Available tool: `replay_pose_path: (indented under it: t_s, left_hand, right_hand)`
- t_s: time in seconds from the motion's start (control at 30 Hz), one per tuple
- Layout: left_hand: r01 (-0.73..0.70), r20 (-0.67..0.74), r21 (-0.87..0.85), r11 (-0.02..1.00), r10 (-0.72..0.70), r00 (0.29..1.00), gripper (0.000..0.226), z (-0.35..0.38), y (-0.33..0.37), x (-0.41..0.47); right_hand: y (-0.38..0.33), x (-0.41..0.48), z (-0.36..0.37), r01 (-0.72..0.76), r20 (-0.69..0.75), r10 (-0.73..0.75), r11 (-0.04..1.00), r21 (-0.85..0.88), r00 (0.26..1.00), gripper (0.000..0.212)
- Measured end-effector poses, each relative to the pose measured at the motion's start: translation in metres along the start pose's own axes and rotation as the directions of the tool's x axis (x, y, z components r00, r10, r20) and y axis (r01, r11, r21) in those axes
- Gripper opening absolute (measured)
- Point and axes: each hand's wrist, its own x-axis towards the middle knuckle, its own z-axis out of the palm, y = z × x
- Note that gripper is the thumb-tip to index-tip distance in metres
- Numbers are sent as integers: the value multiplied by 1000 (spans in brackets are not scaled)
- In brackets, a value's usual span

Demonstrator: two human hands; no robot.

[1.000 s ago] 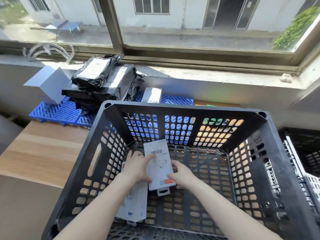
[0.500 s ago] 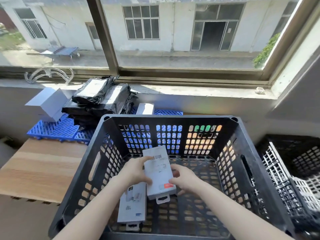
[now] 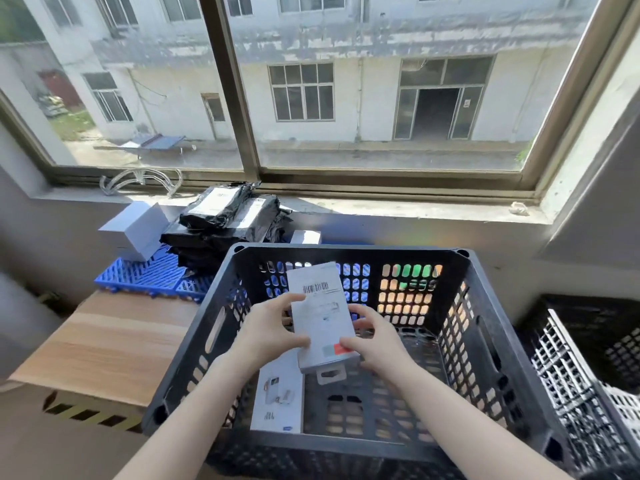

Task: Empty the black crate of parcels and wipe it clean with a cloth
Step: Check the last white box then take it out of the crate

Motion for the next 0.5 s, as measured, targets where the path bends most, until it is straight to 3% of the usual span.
replay_pose_path:
  t_s: [0.1, 0.27, 0.5]
  left_hand:
    - [-48, -66, -82, 995, 42, 997, 62, -12, 9, -3]
    - [-172, -168, -33, 985, 164, 972, 56, -30, 23, 0]
    - [-274, -106, -49, 960, 268, 958, 64, -56, 39, 26]
  right_hand:
    - [-10, 2, 8, 72, -57, -67, 993, 94, 996, 54]
    - [-34, 9, 5, 156, -81, -142, 966, 206, 987, 53]
    - [-71, 31, 0, 235, -108, -220, 960, 151, 969, 49]
